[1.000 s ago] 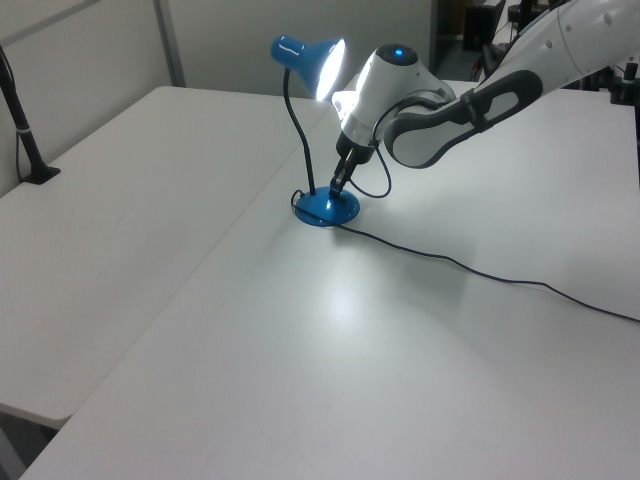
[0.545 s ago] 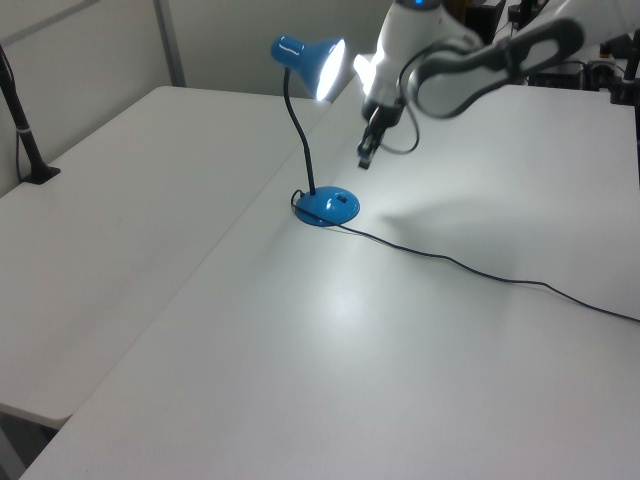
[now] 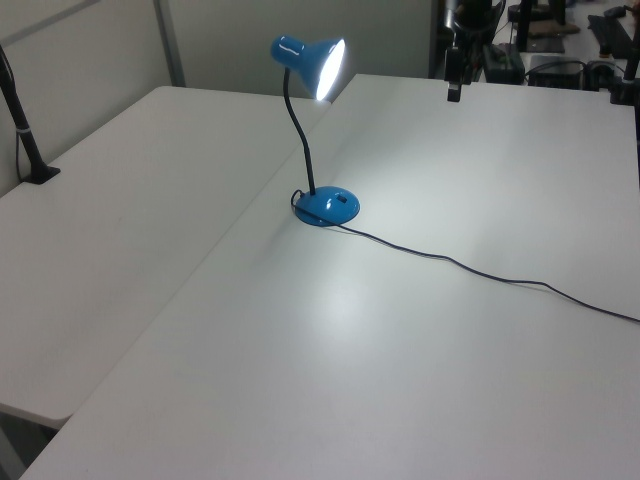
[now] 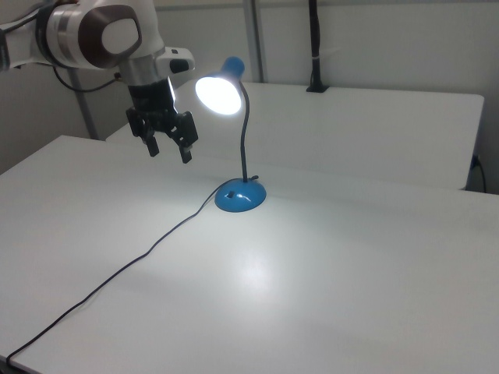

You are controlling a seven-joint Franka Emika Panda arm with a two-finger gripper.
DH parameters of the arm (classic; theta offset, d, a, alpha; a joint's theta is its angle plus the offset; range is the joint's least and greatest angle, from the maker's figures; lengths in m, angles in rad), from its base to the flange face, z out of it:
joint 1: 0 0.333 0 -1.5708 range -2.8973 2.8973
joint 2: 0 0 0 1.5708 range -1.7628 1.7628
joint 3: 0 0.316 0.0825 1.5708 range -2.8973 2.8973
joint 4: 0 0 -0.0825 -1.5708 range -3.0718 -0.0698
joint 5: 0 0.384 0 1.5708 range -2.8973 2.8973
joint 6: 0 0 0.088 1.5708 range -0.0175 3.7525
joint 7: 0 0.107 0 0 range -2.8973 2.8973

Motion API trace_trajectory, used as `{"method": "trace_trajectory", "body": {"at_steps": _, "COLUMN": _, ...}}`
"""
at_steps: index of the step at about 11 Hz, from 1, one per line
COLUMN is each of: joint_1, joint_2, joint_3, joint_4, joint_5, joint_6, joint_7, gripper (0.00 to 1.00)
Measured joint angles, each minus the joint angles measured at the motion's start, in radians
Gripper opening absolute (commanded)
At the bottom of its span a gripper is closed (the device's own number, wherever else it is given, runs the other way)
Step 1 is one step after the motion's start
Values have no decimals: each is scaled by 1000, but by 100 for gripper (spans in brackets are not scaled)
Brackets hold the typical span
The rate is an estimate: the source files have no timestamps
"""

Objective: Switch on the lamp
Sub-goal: 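Lift the gripper up away from the lit lamp base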

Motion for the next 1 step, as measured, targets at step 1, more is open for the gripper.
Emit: {"method": "trace_trajectory", "body": {"at_steps": 1, "joint_1": -4, "joint_2": -3, "joint_3": -1, "joint_4": 0, "joint_5": 0, "joint_6": -1, "joint_7": 23, "gripper": 100}}
